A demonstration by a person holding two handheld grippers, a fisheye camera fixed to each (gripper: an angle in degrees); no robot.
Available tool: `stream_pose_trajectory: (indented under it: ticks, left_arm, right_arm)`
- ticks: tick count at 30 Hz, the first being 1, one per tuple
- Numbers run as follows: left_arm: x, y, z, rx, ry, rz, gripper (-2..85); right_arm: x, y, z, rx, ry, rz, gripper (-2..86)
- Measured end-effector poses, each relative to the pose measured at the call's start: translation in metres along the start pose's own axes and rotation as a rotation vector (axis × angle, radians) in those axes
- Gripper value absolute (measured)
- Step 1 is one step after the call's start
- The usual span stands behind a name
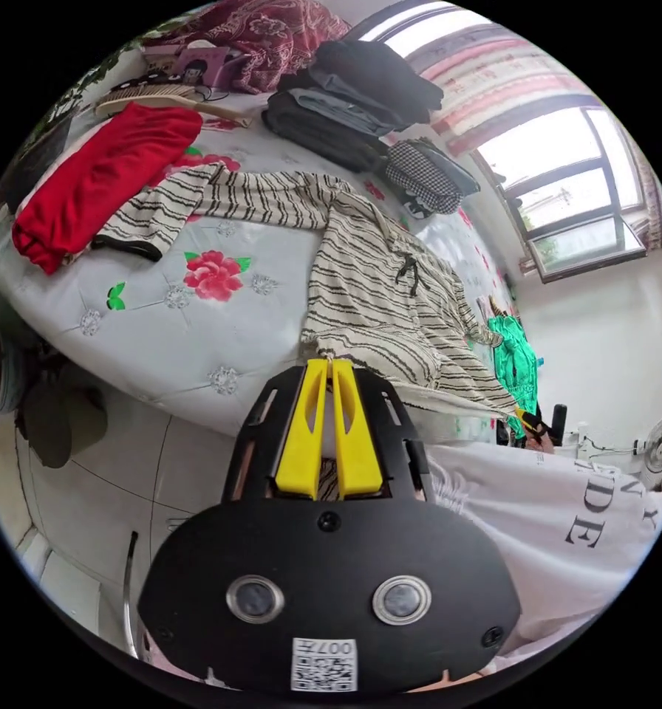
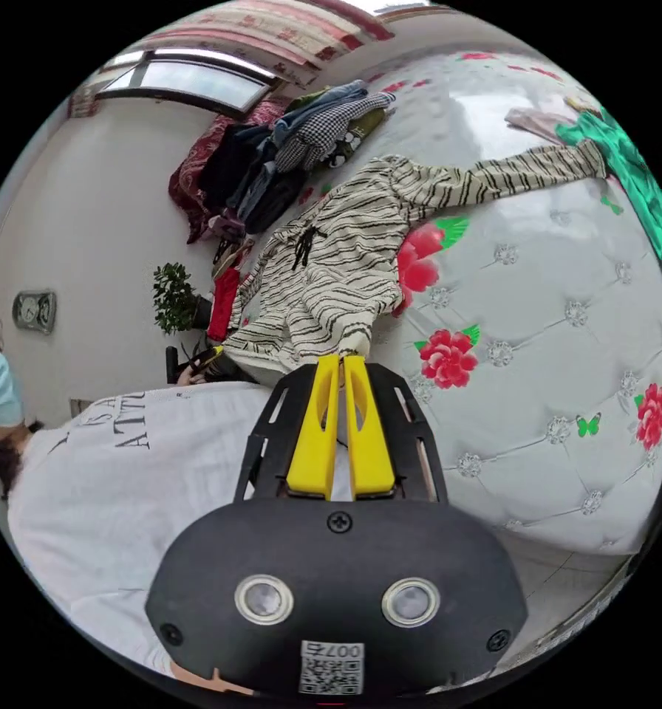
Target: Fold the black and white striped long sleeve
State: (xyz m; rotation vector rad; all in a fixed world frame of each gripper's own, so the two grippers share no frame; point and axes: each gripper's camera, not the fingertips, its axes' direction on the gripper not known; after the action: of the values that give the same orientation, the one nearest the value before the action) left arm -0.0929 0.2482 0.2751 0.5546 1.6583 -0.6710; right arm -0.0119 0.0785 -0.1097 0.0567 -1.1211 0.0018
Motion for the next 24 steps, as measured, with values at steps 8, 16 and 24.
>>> stream_pose_trajectory:
  ticks: [8, 16, 24]
  left_arm:
    - [0.106, -0.19, -0.043, 0.152, 0.078, 0.2, -1.0]
    - [0.242, -0.186, -0.234, 0.541, 0.0, 0.601, -0.9]
    - [0.199, -0.068, -0.188, 0.422, -0.038, 0.663, -0.9]
  right_arm:
    - [-0.116, -0.191, -0.084, 0.343, -0.059, -0.17, -0.3]
    - [-0.274, -0.151, -0.251, 0.742, -0.005, -0.599, -0.3]
    - [-0.196, -0.039, -0.188, 0.527, 0.11, -0.616, -0.3]
